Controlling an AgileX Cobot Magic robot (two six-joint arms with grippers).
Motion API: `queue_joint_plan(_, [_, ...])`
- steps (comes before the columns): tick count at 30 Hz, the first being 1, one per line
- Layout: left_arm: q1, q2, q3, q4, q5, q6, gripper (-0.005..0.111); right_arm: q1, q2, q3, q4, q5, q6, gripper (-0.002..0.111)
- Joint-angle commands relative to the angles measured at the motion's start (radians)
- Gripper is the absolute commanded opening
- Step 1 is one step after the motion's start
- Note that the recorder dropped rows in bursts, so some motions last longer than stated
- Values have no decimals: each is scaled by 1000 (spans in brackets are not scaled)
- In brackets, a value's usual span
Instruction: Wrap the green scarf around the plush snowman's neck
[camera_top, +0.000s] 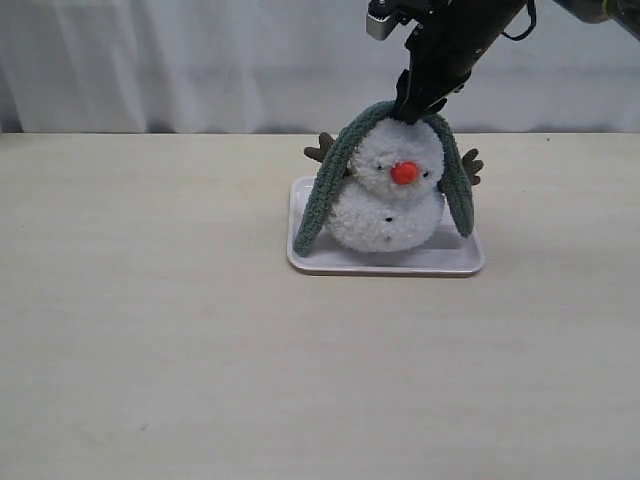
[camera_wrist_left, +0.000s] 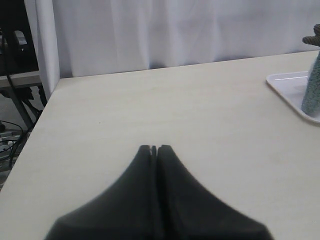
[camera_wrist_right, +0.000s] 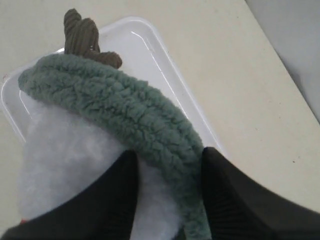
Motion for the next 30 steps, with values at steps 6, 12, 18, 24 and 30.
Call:
queue_joint_plan(6, [1, -2, 2, -2, -12, -3, 0, 1, 1, 17, 10, -5, 9, 7])
queue_joint_plan(12, [1, -2, 2, -2, -12, -3, 0, 1, 1, 17, 10, -75, 52, 4])
queue_joint_plan(18, [1, -2, 2, -2, -12, -3, 0, 1, 8, 17, -54, -181, 154, 4])
queue_joint_plan(24, [1, -2, 2, -2, -12, -3, 0, 1, 51, 17, -102, -158, 160, 4])
queue_joint_plan(30, [1, -2, 2, -2, -12, -3, 0, 1, 91, 17, -102, -130, 158, 4])
